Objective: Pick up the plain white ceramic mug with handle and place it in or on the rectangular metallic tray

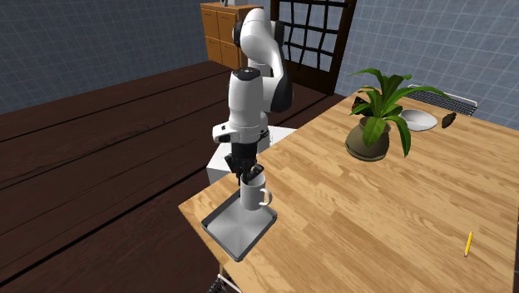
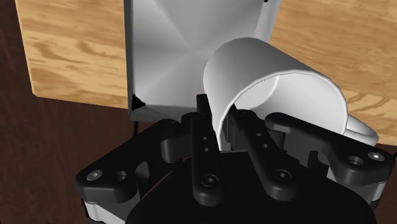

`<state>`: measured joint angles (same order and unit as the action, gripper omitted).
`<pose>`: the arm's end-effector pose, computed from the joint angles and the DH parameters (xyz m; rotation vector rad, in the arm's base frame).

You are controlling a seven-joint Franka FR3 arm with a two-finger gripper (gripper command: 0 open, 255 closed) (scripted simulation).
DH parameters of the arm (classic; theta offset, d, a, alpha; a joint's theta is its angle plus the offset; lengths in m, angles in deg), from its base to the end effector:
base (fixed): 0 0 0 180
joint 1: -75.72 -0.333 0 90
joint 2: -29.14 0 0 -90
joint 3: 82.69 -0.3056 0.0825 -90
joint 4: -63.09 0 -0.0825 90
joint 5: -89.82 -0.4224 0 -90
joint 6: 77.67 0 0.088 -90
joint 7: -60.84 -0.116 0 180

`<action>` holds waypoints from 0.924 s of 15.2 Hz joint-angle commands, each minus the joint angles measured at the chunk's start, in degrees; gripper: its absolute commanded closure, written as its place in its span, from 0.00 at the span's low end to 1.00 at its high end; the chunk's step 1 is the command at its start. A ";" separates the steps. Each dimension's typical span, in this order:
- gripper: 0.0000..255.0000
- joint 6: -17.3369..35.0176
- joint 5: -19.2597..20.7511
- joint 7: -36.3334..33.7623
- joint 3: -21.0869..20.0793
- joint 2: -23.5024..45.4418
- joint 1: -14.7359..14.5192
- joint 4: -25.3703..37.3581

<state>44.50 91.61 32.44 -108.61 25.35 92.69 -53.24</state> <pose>0.5835 0.0933 0.4541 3.0873 -0.5038 0.2678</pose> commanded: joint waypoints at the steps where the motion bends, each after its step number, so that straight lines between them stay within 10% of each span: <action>1: 1.00 -0.87 1.38 0.98 0.67 3.20 0.82 3.80; 14: 1.00 6.35 4.29 0.11 1.24 8.53 1.10 1.37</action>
<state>50.02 95.65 32.70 -107.40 33.51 93.81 -51.40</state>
